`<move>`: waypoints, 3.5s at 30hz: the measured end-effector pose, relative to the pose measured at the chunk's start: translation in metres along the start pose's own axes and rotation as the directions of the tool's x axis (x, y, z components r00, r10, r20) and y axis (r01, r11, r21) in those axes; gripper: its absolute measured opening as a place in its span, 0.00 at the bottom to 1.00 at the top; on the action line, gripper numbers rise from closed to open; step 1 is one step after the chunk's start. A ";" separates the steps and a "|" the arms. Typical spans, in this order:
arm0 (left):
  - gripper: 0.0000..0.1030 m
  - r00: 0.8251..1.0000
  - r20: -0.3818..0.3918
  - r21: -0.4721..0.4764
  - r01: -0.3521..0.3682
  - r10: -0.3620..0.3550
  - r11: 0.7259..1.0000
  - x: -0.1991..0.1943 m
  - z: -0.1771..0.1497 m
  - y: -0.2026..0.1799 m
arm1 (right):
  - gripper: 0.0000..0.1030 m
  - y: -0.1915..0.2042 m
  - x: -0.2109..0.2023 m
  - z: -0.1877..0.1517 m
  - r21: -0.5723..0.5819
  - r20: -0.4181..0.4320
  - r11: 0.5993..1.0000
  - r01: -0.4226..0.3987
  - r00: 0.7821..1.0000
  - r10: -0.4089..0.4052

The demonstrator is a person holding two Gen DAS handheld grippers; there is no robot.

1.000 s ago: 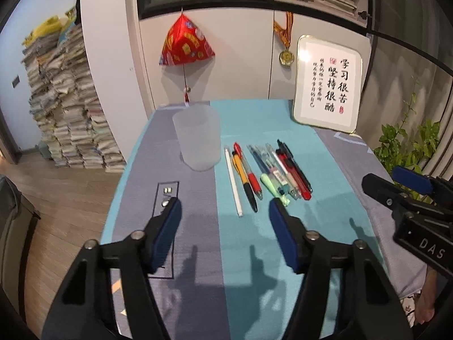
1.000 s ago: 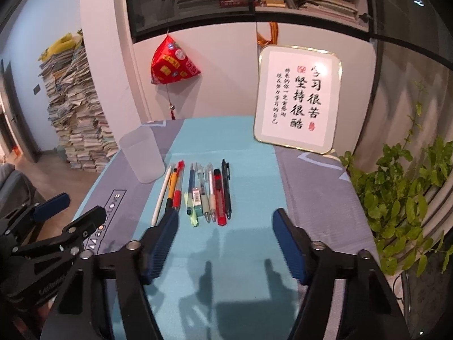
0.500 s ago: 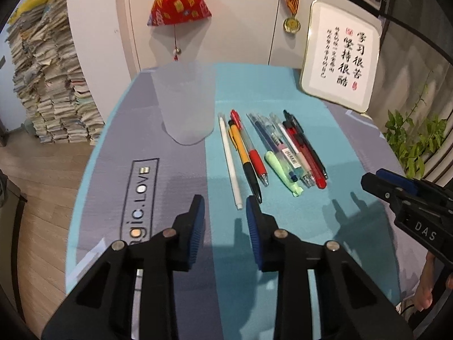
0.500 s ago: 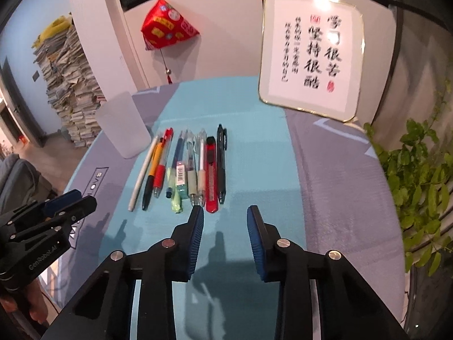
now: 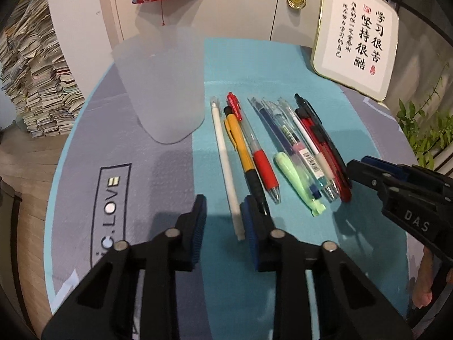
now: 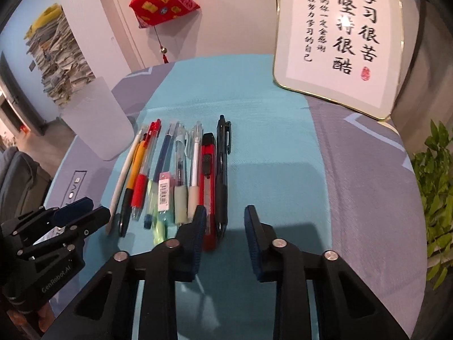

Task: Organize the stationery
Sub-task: 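Grasp the white pen with the left tool while the right tool grasps the black pen, then lift the white pen into the frosted cup and open the left tool while the right holds the black pen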

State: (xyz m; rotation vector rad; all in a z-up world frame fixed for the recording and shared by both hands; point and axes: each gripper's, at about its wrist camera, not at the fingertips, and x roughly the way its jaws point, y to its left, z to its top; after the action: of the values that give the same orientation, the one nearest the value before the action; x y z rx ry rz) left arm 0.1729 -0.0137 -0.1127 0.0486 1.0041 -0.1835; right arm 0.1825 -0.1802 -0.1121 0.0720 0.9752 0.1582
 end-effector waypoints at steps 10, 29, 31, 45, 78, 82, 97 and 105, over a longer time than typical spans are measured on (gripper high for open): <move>0.13 1.000 -0.007 0.010 0.000 0.000 1.000 0.014 0.010 -0.005 | 0.19 -0.001 0.013 0.007 -0.012 -0.005 0.999 0.033 0.999 -0.033; 0.05 0.995 -0.057 -0.005 0.083 -0.083 0.997 -0.006 -0.018 0.015 | 0.10 -0.024 -0.020 -0.035 -0.003 -0.085 0.995 -0.099 0.992 0.098; 0.05 0.994 -0.068 -0.009 0.087 -0.088 0.996 -0.013 -0.028 0.016 | 0.10 -0.031 -0.028 -0.052 -0.003 -0.111 0.996 -0.092 0.990 0.091; 0.09 0.996 -0.071 0.008 0.046 -0.046 0.999 -0.026 -0.045 0.016 | 0.37 -0.029 -0.041 -0.058 -0.014 -0.090 0.995 -0.103 0.991 0.102; 0.08 0.999 -0.038 0.087 0.034 -0.031 0.996 0.004 0.011 -0.001 | 0.16 -0.013 -0.005 -0.005 -0.083 -0.081 0.996 -0.023 0.997 0.016; 0.08 1.000 0.011 0.084 0.028 -0.029 0.996 -0.017 0.011 -0.002 | 0.16 -0.012 -0.027 -0.008 -0.069 -0.040 0.997 -0.039 0.999 0.037; 0.08 0.986 0.160 0.059 0.032 -0.041 0.998 -0.089 -0.002 -0.002 | 0.16 0.007 -0.096 -0.024 -0.076 0.102 0.994 -0.085 0.990 0.092; 0.06 0.975 0.220 0.051 0.023 -0.033 0.998 -0.116 -0.004 0.004 | 0.16 0.016 -0.116 -0.029 -0.092 0.145 0.991 -0.102 0.983 0.114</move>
State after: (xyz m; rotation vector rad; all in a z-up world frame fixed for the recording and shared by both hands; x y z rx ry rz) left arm 0.1097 0.0054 -0.0174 0.0565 0.7791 -0.2337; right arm 0.0926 -0.1837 -0.0309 0.0585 0.8139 0.2897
